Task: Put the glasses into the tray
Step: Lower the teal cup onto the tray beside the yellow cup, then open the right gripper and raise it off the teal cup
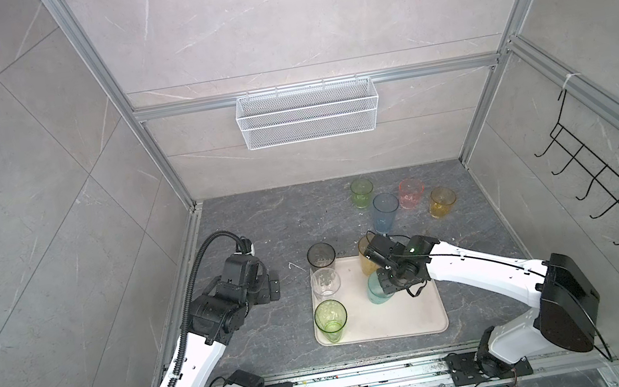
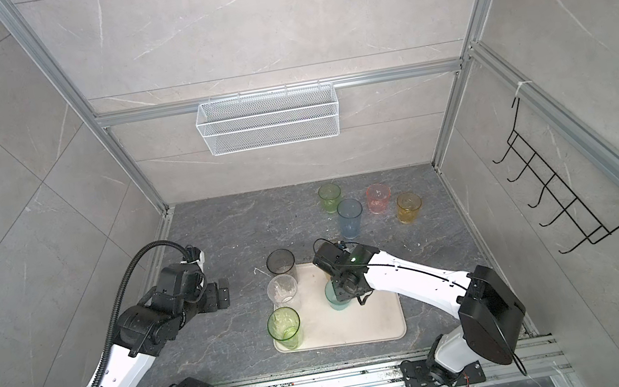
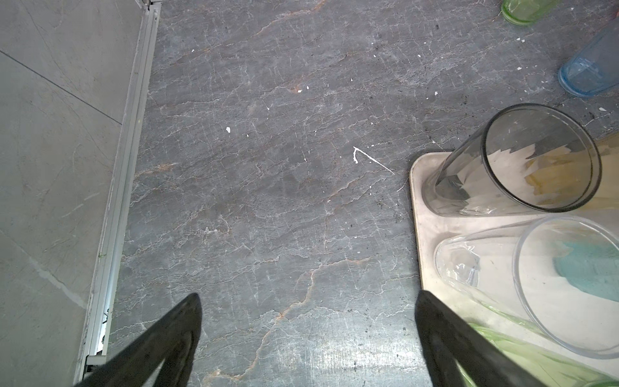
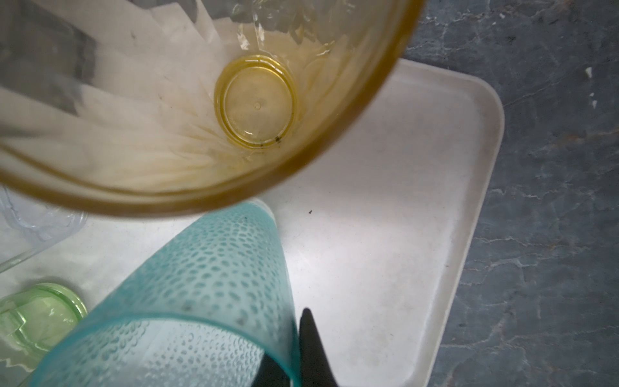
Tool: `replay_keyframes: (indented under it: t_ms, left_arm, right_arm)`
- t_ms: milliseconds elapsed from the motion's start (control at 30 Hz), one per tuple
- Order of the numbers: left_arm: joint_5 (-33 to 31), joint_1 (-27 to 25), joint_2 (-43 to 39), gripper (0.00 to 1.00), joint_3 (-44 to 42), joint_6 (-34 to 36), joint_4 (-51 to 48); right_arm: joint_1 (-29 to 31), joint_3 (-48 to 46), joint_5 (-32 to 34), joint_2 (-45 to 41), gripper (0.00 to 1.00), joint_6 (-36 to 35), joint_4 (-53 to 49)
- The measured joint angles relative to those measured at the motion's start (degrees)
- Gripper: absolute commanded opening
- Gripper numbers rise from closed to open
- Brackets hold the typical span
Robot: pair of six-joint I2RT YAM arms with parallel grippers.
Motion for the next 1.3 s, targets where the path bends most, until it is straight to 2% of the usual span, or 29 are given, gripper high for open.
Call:
replay_keyframes:
  t_ms: [633,867,1067,1300]
  left_arm:
    - [0.0,0.4,-0.4,1.0,0.0,-0.2,0.1]
    - [0.1,0.6,-0.4,1.0,0.0,-0.4,0.1]
    - [0.1,0.9,-0.4,1.0,0.0,-0.5,0.2]
    - [0.4,1.0,-1.8,0.99,0.0,-0.5,0.8]
  right_arm:
    - [0.3,2.4,0.3,0.2,0.28,1.0,-1.5]
    - [0.4,5.6,1.9,-3.2,0.36,0.8,-4.4]
    - [0.5,10.6,5.8,-6.3,0.45,-0.9,-6.6]
    - [0.4,16.8,13.9,-6.8,0.57,-5.0,-7.0]
